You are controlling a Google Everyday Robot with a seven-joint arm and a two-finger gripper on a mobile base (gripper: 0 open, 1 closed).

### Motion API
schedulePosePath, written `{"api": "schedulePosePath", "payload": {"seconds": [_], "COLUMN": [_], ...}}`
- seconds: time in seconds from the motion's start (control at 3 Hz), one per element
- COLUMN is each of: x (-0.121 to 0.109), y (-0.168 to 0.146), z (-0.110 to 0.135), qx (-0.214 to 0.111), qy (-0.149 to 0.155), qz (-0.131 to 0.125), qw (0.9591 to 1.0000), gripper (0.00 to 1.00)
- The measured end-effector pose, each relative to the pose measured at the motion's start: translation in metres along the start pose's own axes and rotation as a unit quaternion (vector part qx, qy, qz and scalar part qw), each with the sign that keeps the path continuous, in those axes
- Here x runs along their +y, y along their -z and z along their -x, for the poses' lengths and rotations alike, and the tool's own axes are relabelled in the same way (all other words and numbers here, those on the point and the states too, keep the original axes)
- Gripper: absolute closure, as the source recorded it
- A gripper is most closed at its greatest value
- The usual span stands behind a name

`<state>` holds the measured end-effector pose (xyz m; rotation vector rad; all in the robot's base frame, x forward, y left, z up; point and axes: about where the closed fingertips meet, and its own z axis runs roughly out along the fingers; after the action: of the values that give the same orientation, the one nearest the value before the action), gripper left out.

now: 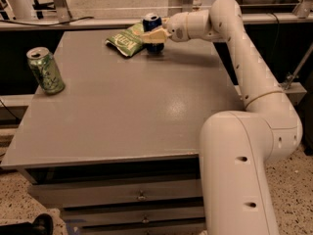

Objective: Move pepsi can near green jalapeno chip bag

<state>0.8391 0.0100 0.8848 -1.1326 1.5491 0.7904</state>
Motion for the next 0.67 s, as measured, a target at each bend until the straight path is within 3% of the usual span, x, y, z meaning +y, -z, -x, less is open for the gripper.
{"api": "schedulePosePath", "payload": {"seconds": [0.67], "x": [0.0041], "y": [-0.0014], "z": [-0.0053], "qx": [0.004], "qy": [-0.011], "qz": [0.012], "qw": [0.9999], "gripper": [0.13]}}
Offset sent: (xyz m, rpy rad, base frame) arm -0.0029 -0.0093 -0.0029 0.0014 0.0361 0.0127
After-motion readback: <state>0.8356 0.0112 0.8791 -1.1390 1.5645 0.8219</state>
